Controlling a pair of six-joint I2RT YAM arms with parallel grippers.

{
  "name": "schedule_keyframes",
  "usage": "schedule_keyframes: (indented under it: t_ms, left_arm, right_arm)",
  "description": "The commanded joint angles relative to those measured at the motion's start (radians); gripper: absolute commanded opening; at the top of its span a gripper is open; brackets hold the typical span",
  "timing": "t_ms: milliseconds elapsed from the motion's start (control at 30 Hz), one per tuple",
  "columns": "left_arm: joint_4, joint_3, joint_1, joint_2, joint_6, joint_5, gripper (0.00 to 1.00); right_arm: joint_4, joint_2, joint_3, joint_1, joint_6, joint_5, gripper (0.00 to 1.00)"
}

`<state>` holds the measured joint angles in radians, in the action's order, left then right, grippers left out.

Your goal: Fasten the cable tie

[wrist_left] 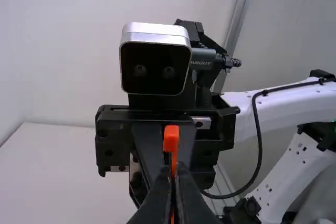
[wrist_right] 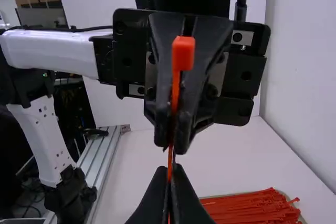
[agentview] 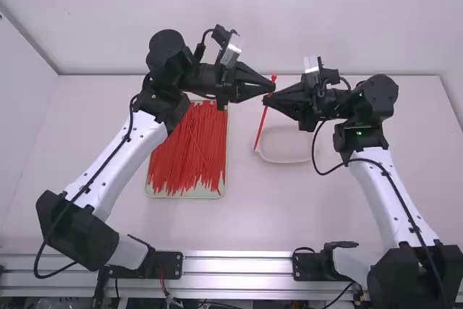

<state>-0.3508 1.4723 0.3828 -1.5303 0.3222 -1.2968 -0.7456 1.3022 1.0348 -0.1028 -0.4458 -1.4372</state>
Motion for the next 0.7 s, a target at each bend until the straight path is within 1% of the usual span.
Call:
schedule_keyframes:
  t_ms: [0, 67, 133, 167, 267, 300, 333, 367, 500, 567, 667]
  left_arm:
    - [-0.009, -0.001, 0.012, 0.01, 0.004, 0.008, 0.02]
    - [-0.025, -0.001, 0.01, 0.01, 0.008, 0.007, 0.02]
    - [-0.051, -0.001, 0.002, 0.01, 0.061, 0.032, 0.02]
    - [-0.053, -0.001, 0.003, 0.01, 0.077, 0.046, 0.02]
    - [-0.042, -0.001, -0.005, 0.01, 0.077, 0.09, 0.02]
    - [-0.039, -0.001, -0.014, 0.01, 0.073, 0.091, 0.02]
    - [-0.039, -0.001, -0.02, 0.01, 0.074, 0.09, 0.02]
    - [-0.04, -0.001, -0.032, 0.01, 0.077, 0.091, 0.02]
    - [-0.019, -0.001, -0.07, 0.01, 0.101, 0.151, 0.02]
    - [0.003, -0.001, -0.102, 0.01, 0.11, 0.18, 0.02]
    - [0.005, -0.001, -0.144, 0.004, 0.155, 0.19, 0.02]
  right_arm:
    - [-0.007, 0.001, 0.032, -0.003, -0.002, -0.004, 0.0]
    - [-0.006, 0.001, 0.032, -0.003, 0.0, -0.006, 0.01]
    - [-0.006, 0.001, 0.032, -0.003, 0.0, -0.007, 0.07]
    - [-0.006, 0.001, 0.032, -0.003, 0.0, -0.007, 0.12]
    - [-0.004, 0.001, 0.032, -0.003, 0.0, -0.017, 0.33]
    - [0.002, 0.001, 0.032, -0.003, 0.0, -0.018, 0.46]
    - [0.011, 0.001, 0.032, -0.003, 0.0, -0.018, 0.87]
    - [0.024, 0.001, 0.032, -0.003, 0.0, -0.018, 0.98]
    - [0.05, 0.001, 0.032, 0.019, 0.003, -0.058, 0.98]
    - [0.051, 0.001, 0.031, 0.033, 0.067, -0.121, 0.98]
    - [0.081, 0.001, 0.03, 0.037, 0.103, -0.119, 0.98]
